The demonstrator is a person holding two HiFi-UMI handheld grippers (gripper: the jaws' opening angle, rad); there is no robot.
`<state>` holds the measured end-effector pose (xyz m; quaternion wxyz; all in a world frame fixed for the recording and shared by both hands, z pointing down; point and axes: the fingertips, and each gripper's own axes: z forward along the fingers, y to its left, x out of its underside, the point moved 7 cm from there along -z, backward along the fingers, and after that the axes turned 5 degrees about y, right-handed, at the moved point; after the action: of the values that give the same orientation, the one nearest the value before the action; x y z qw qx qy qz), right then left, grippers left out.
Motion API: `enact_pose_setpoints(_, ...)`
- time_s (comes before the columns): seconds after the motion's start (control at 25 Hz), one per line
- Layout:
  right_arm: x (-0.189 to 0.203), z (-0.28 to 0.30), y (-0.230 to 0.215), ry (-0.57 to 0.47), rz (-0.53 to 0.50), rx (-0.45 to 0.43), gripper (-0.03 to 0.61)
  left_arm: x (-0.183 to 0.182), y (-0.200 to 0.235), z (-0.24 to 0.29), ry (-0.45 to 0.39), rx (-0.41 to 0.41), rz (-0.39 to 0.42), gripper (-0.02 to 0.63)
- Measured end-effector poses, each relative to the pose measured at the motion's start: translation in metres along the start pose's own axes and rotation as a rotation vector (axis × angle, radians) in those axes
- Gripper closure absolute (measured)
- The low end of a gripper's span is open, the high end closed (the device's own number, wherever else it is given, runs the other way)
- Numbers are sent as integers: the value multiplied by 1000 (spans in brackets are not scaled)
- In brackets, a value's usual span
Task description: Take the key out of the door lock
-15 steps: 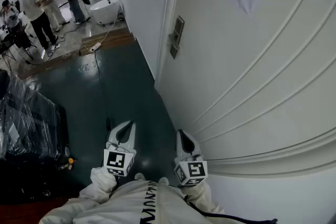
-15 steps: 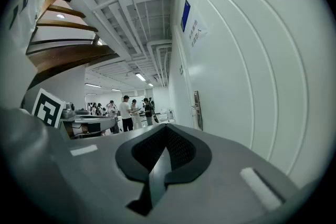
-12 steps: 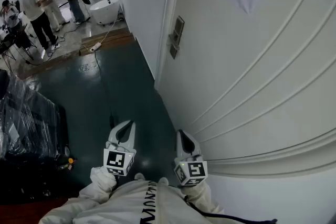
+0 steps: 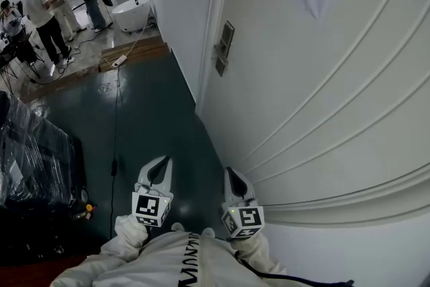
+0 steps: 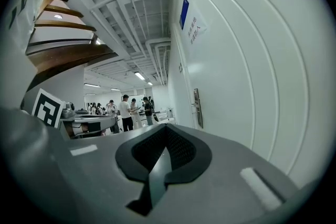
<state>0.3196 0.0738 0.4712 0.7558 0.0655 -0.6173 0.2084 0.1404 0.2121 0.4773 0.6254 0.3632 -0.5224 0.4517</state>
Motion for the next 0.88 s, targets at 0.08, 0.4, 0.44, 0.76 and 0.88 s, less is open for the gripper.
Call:
enact_pose_setpoints(0.08, 0, 1, 3, -3, 5, 6, 578, 1, 3, -1, -1, 4, 0, 614)
enact_pose_setpoints(0.4, 5, 8, 25, -18, 7, 33, 577, 9, 30, -10, -6, 10, 2, 614)
enact_pose_setpoints(0.44, 6, 9, 26, -20, 9, 38, 577, 10, 33, -10, -4, 11, 4, 614)
enact_pose_setpoints(0.76, 10, 9, 35, -18, 17, 79, 577, 14, 42, -12, 3, 46, 6, 614)
enact_pose_setpoints(0.88, 10, 11, 37, -15, 14, 79, 577, 16, 43, -11, -3, 51, 3, 614)
